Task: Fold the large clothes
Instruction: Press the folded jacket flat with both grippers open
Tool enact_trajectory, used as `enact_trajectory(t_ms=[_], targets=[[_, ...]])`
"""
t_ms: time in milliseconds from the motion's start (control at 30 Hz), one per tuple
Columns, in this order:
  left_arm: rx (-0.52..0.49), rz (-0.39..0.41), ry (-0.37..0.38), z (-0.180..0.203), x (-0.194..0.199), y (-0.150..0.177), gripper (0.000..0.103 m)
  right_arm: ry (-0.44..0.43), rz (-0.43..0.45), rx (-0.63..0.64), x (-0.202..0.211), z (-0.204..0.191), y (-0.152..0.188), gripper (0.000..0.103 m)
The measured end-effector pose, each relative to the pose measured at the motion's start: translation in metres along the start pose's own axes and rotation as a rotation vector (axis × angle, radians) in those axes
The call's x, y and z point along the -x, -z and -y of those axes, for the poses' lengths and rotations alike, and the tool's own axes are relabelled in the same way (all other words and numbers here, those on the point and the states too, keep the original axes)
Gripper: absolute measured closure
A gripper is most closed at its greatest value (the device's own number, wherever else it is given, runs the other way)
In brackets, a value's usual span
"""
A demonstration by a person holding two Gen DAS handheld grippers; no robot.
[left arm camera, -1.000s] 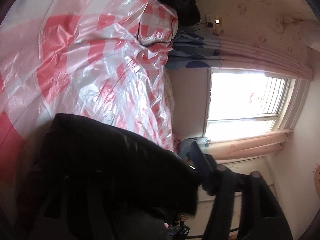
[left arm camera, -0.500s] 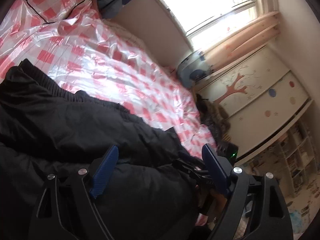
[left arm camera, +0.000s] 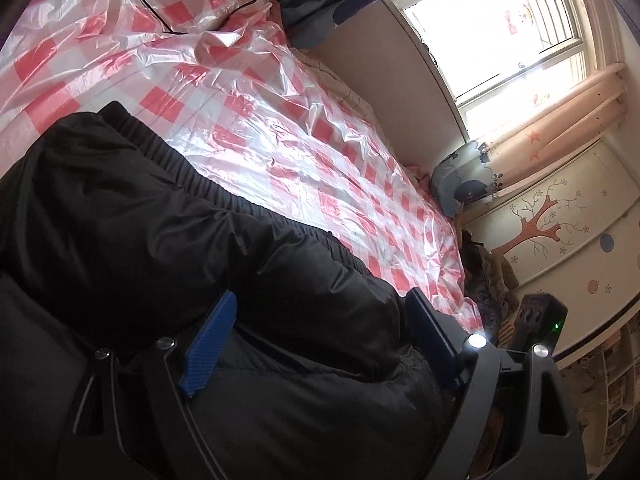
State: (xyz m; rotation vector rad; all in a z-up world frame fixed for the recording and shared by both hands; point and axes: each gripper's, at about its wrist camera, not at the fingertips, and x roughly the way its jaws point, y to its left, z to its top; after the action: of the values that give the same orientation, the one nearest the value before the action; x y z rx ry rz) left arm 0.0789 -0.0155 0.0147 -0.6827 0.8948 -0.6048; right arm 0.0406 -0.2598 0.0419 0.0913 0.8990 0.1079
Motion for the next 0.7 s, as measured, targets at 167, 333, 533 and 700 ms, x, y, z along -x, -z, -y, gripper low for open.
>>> enact_trajectory(t_ms=[167,333,533,700], targets=[[0.0,0.031,0.0,-0.001,0.006,-0.001,0.021,0.078,-0.193,-0.037,-0.095,0.019,-0.008,0.007],[-0.001,0.04,-0.07,-0.004,0.005,-0.001,0.021,0.094,-0.251,-0.041,-0.108,0.023,-0.016,0.007],[0.019,0.136,-0.115,-0.011,0.025,-0.01,0.016,0.126,-0.048,-0.111,-0.015,0.052,-0.018,0.007],[0.032,0.071,-0.14,-0.03,0.0,-0.006,0.016,0.186,-0.134,-0.257,-0.051,0.135,0.026,0.007]])
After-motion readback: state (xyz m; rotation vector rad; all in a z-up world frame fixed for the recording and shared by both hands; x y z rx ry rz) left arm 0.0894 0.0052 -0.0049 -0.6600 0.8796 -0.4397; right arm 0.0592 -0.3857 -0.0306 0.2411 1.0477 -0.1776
